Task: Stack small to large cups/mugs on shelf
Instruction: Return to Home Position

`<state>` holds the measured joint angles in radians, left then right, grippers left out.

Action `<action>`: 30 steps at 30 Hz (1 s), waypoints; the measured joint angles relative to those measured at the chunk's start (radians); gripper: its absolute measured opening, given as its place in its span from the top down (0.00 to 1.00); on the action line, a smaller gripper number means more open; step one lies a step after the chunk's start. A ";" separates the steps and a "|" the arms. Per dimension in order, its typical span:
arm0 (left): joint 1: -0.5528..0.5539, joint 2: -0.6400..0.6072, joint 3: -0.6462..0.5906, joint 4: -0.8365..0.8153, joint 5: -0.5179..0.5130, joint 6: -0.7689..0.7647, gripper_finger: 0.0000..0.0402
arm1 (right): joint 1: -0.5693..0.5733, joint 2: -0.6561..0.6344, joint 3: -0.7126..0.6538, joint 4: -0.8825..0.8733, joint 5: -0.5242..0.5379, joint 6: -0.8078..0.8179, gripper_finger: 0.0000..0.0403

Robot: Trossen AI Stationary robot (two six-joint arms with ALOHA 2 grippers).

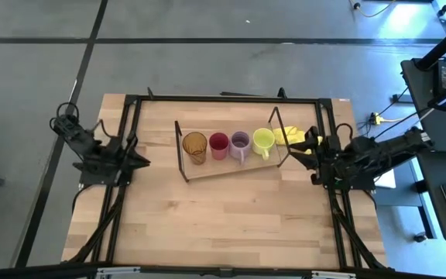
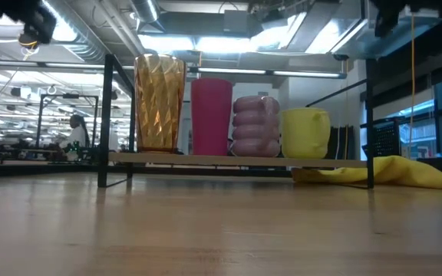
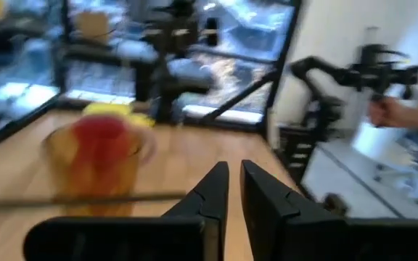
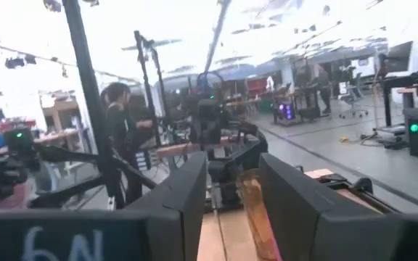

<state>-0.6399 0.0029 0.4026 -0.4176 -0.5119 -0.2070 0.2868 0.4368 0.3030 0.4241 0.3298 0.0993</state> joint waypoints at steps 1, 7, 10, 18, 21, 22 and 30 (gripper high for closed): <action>0.000 0.000 -0.004 -0.020 -0.025 -0.032 0.92 | -0.007 -0.022 -0.038 0.031 0.000 0.001 0.68; 0.000 0.000 -0.042 -0.002 -0.097 -0.079 0.92 | -0.025 -0.102 -0.241 0.264 -0.001 0.005 0.68; 0.000 0.000 -0.089 0.002 -0.131 -0.135 0.92 | -0.035 -0.121 -0.294 0.274 0.007 0.053 0.68; 0.001 0.002 -0.304 0.130 -0.123 -0.334 0.92 | -0.043 -0.134 -0.296 0.255 0.072 -0.008 0.67; 0.008 0.010 -0.300 0.107 -0.135 -0.333 0.92 | -0.043 -0.128 -0.296 0.228 0.109 -0.021 0.67; 0.015 0.009 -0.294 0.077 -0.144 -0.324 0.92 | -0.043 -0.129 -0.296 0.211 0.103 -0.031 0.67; 0.033 0.011 -0.288 0.040 -0.149 -0.256 0.92 | -0.043 -0.123 -0.296 0.047 0.061 -0.029 0.67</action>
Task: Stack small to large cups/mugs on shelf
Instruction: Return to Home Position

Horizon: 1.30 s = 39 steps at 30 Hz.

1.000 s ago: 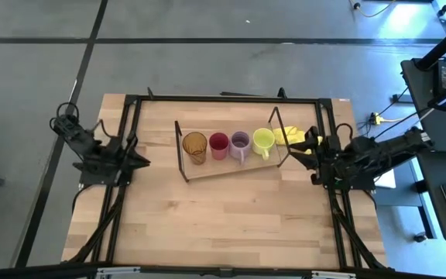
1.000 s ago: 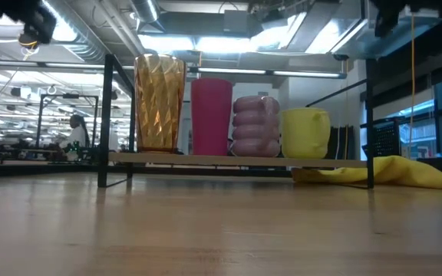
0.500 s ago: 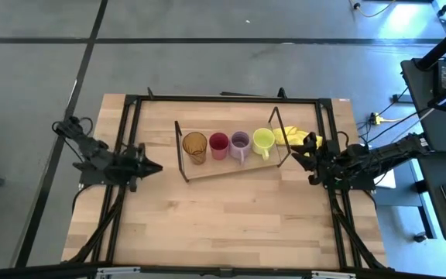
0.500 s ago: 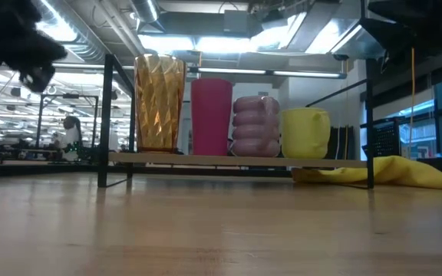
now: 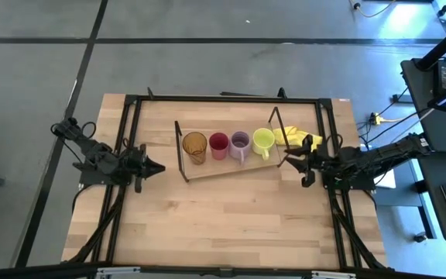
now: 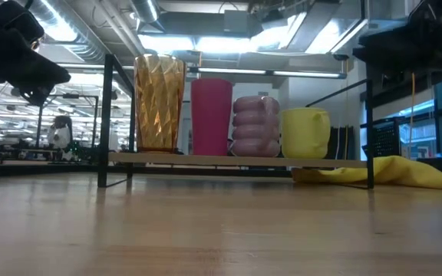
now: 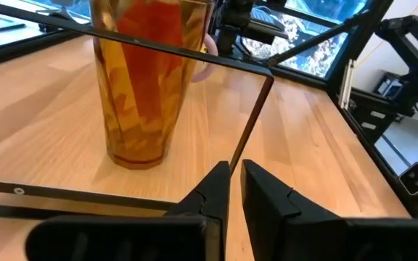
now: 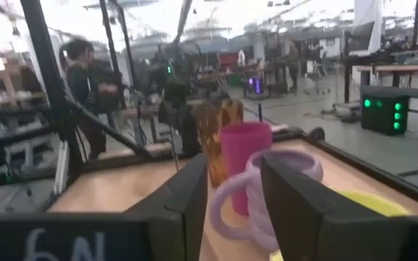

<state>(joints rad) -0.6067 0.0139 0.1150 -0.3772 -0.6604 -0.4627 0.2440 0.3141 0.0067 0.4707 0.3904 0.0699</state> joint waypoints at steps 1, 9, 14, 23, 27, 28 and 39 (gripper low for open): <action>0.000 0.000 0.000 0.000 0.000 0.001 0.92 | 0.000 0.000 0.000 -0.012 0.000 0.000 0.67; 0.000 0.001 0.000 -0.001 0.000 0.002 0.92 | 0.000 0.000 0.000 -0.025 0.000 0.001 0.67; 0.000 0.001 0.000 -0.001 0.000 0.002 0.92 | 0.000 0.000 0.000 -0.026 0.000 0.000 0.67; 0.000 0.001 0.000 -0.001 0.000 0.002 0.92 | 0.000 0.000 0.000 -0.027 0.000 0.000 0.67; 0.000 0.001 0.000 -0.001 0.000 0.002 0.92 | 0.000 0.000 0.000 -0.027 0.000 0.000 0.67; 0.000 0.001 0.000 -0.001 0.000 0.002 0.92 | 0.000 0.000 0.000 -0.028 0.000 0.000 0.67; -0.001 0.001 -0.001 -0.001 0.000 0.002 0.92 | 0.000 0.000 0.000 -0.028 0.000 0.000 0.67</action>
